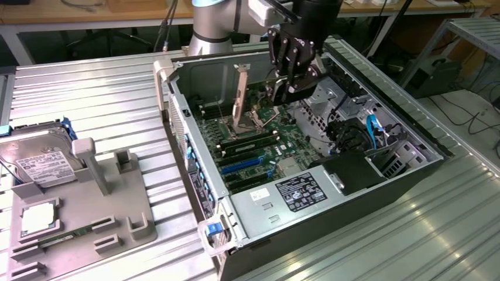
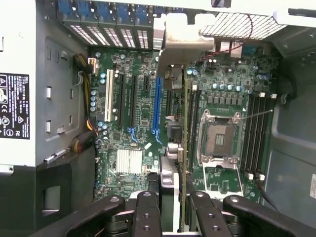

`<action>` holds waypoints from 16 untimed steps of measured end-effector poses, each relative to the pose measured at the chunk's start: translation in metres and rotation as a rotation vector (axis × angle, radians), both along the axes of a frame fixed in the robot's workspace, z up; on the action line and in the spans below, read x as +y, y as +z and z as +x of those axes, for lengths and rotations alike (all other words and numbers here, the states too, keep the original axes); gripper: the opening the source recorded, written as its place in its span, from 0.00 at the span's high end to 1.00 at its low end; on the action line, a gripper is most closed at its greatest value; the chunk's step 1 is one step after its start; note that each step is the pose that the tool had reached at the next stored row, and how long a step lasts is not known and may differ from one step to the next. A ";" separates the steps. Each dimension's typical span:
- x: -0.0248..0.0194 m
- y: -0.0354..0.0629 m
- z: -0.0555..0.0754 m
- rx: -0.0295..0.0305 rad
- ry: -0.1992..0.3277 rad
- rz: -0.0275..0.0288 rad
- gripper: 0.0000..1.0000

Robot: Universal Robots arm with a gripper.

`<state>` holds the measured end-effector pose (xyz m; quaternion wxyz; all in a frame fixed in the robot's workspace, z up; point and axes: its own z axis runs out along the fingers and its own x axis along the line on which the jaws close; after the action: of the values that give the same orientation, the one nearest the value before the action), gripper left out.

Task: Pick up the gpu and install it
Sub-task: 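Insert the gpu into the slot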

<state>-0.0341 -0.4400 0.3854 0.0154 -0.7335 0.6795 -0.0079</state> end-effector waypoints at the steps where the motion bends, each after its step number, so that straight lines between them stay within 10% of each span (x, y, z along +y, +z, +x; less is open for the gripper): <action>1: -0.0001 -0.0009 0.000 0.0005 0.000 -0.0022 0.71; 16: 0.0021 -0.0147 -0.006 -0.0081 -0.062 -0.0108 0.71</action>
<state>-0.0402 -0.4379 0.3707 0.0139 -0.7122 0.7017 -0.0150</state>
